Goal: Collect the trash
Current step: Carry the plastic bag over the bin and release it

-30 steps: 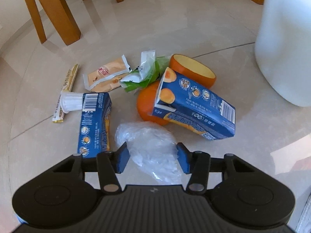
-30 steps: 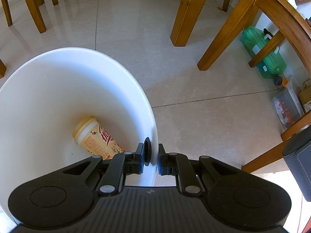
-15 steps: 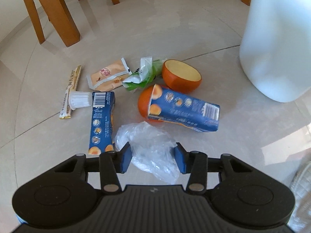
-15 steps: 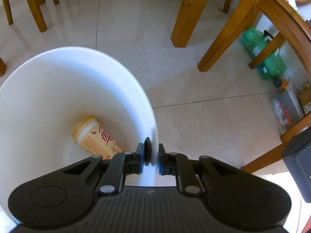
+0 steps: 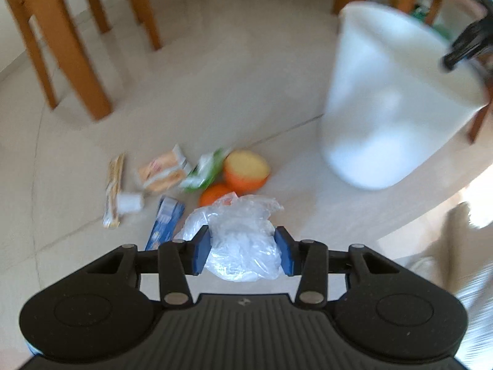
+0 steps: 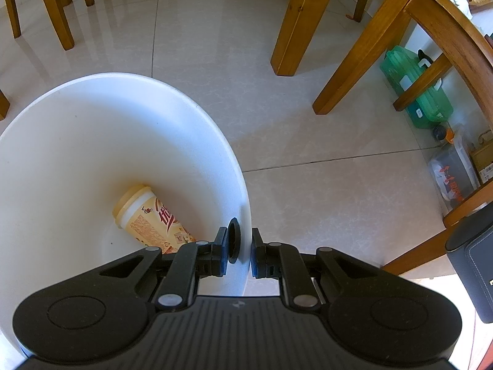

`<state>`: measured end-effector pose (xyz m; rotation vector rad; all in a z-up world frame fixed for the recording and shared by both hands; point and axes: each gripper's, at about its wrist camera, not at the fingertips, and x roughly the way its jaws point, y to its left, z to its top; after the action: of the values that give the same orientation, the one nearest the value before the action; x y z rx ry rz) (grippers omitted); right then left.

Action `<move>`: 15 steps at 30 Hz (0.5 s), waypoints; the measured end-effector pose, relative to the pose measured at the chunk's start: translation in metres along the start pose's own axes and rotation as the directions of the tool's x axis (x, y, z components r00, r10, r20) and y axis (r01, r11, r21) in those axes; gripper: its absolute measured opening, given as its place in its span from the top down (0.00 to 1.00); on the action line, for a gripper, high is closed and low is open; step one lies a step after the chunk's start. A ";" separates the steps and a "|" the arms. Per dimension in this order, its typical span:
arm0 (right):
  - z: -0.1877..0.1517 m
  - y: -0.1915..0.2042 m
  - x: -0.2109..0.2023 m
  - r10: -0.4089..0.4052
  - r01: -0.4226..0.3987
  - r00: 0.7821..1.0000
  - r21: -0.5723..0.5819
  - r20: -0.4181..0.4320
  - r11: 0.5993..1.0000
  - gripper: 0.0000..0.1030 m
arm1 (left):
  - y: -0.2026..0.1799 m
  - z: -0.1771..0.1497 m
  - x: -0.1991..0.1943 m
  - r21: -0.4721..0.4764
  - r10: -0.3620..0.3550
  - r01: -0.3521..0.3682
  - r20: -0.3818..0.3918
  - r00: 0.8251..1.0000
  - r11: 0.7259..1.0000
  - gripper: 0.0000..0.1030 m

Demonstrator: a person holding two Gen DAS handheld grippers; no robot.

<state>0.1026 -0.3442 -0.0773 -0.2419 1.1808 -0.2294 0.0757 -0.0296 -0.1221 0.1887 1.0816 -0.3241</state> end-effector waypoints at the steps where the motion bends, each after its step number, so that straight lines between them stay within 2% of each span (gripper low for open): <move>1: 0.000 0.000 0.000 0.000 0.000 1.000 -0.001 0.000 1.000 0.84 | -0.006 0.007 -0.010 0.017 -0.016 0.016 0.017 1.000 1.000 0.58; 7: 0.001 -0.001 0.001 0.002 -0.002 1.000 0.000 0.000 1.000 0.84 | -0.044 0.064 -0.068 0.140 -0.138 0.121 0.120 0.983 0.983 0.58; 11: 0.001 -0.001 0.001 0.002 -0.002 1.000 -0.002 0.001 1.000 0.84 | -0.070 0.106 -0.100 0.212 -0.220 0.179 0.187 0.958 0.961 0.57; 15: 0.001 -0.001 0.001 0.002 -0.002 1.000 -0.006 0.002 1.000 0.84 | -0.100 0.144 -0.105 0.287 -0.276 0.207 0.225 0.934 0.935 0.56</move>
<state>0.1042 -0.3452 -0.0772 -0.2460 1.1801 -0.2245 0.1153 -0.1499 0.0378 0.2372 0.7961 -0.6983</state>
